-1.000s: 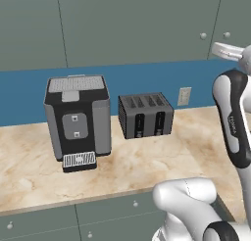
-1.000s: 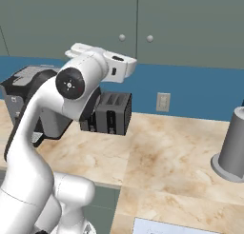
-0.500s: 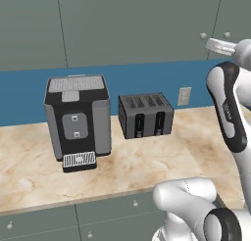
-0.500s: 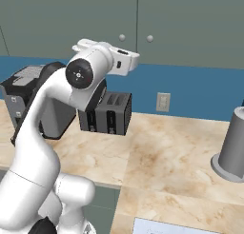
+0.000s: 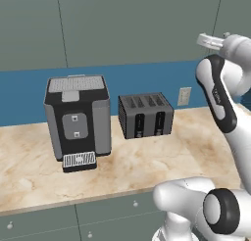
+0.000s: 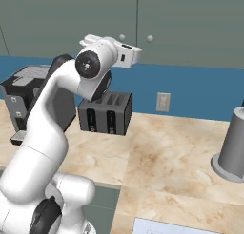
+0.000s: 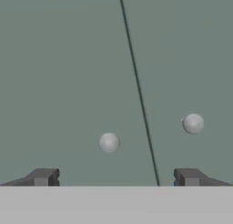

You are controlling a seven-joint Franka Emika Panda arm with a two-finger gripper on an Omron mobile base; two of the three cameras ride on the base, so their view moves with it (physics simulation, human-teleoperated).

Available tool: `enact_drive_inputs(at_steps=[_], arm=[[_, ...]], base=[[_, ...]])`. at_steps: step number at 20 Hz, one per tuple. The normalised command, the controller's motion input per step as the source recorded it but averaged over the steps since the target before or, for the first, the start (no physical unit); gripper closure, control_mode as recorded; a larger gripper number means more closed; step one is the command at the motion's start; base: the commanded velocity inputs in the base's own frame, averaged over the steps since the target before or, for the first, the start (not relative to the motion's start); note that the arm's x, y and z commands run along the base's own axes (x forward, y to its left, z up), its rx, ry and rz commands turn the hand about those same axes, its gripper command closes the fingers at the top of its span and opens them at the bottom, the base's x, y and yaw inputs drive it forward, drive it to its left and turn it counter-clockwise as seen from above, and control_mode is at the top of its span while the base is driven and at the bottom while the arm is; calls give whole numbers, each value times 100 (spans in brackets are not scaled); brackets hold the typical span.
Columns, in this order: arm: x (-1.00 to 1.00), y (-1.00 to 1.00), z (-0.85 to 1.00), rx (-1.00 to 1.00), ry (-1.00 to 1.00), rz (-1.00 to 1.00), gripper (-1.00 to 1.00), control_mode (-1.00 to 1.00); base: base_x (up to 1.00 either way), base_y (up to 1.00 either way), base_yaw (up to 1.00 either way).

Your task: Open the cabinet directly in front. Then move the beer and the cup to the dining counter with the candle on it.

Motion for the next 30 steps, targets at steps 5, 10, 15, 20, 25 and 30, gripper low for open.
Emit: enact_drive_inputs(at_steps=[5,10,15,20,25,30], arm=[[62,0,0,0,1,0,-100,-100],[54,-7,0,2,9,0,-100,-100],[49,-21,-1,2,4,0,-100,-100],[51,-12,-8,0,0,0,-100,-100],[49,0,-16,0,0,0,100,-100],[4,0,0,0,0,0,100,-100]], base=[[0,0,0],[0,0,0],[0,0,0],[0,0,0],[0,0,0],[0,0,0]])
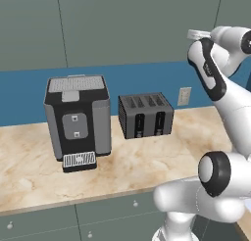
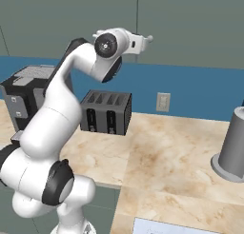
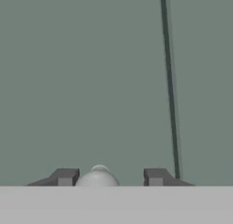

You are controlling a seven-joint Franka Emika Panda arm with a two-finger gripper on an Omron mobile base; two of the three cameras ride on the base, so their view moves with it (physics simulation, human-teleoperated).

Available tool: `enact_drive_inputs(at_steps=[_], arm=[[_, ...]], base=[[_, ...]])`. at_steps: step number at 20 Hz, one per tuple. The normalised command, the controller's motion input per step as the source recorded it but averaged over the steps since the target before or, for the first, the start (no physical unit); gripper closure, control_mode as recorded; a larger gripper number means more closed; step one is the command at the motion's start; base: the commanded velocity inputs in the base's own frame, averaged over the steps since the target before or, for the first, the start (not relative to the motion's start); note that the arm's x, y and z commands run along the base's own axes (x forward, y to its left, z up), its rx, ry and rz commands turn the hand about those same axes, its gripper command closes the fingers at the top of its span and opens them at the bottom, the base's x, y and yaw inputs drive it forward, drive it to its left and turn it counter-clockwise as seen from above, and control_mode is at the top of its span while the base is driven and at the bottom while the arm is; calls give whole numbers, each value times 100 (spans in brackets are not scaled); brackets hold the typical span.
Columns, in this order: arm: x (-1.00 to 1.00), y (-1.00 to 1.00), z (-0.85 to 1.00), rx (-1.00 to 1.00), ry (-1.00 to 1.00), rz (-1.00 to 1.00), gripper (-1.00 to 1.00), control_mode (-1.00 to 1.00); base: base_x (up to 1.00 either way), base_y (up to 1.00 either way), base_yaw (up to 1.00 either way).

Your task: Open the cabinet directly in front. Then move the beer and the cup to the dining counter with the candle on it.

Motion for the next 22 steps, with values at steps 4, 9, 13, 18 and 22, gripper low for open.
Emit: enact_drive_inputs(at_steps=[4,9,13,18,22], arm=[[0,0,0,0,0,0,100,-100],[-41,1,10,0,-7,-1,100,-100],[-91,1,29,0,-10,-4,100,-100],[-99,26,45,0,-5,-9,100,-100],[-100,49,56,0,0,-16,100,-100]], base=[[0,0,0],[0,0,0],[0,0,0],[0,0,0],[0,0,0]])
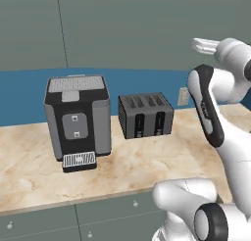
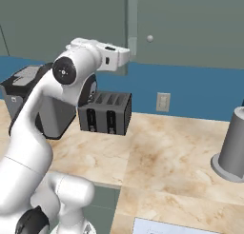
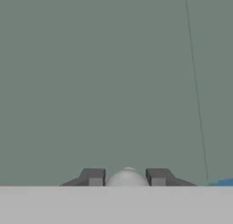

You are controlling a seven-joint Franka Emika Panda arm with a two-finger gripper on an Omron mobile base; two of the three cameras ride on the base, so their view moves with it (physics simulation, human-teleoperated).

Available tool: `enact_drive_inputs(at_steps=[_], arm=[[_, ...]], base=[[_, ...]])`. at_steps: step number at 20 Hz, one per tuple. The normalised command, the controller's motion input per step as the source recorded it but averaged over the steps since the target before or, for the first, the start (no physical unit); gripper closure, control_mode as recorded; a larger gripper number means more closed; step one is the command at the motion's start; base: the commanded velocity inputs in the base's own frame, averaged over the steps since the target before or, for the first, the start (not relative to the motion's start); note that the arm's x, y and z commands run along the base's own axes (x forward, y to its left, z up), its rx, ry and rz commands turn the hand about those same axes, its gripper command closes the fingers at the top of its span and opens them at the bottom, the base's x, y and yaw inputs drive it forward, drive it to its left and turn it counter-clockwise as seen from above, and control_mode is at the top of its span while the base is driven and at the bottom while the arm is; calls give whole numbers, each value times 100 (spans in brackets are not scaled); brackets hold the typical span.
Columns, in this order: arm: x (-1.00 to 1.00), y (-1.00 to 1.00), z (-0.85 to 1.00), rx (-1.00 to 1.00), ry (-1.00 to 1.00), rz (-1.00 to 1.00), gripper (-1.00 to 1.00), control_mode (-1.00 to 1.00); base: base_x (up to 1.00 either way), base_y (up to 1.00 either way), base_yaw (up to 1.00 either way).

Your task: Open the cabinet directly in front. Then move the beer and the cup to the dining counter with the candle on it.

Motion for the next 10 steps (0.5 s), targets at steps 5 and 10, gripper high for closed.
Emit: enact_drive_inputs(at_steps=[5,10], arm=[[-100,57,54,-1,0,-18,100,-100],[-100,52,51,0,0,-18,100,-100]], base=[[0,0,0],[0,0,0]])
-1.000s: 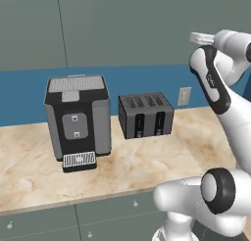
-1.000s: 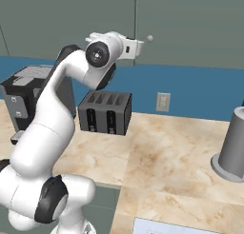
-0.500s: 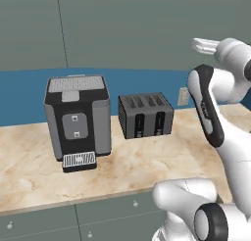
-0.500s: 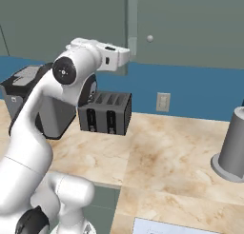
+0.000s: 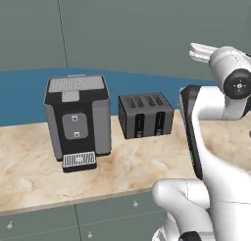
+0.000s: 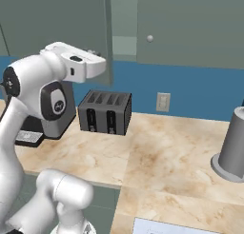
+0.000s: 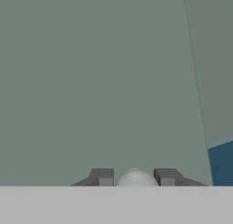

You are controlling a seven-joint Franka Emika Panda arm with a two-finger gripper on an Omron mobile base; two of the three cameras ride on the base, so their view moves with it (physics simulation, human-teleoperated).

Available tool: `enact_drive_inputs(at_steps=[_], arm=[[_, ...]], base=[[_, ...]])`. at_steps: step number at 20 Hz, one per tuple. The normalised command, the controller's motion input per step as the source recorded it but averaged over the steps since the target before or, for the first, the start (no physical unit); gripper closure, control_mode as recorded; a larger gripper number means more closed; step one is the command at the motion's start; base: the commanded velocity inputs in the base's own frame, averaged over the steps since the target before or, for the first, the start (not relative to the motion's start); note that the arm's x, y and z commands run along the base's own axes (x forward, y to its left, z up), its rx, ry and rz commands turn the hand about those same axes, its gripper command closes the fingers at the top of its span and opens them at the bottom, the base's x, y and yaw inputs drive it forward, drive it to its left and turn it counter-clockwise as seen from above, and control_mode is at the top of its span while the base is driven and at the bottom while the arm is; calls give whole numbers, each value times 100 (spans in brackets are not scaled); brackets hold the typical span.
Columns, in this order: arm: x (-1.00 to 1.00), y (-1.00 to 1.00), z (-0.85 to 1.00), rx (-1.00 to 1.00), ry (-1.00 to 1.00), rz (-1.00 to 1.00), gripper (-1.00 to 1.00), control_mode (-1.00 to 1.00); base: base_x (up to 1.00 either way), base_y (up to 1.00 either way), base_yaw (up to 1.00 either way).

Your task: Open the cabinet directly in front. Then move the beer and the cup to the dining counter with the candle on it.

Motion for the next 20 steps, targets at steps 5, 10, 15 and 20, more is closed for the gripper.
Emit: enact_drive_inputs(at_steps=[5,10,15,20], arm=[[-100,45,48,0,0,-16,100,-100],[-64,37,24,-3,-8,-3,-100,-100],[-46,0,0,0,-8,0,-100,-100],[-100,-15,0,1,-18,0,-100,-100]], base=[[0,0,0],[0,0,0],[0,0,0],[0,0,0]])
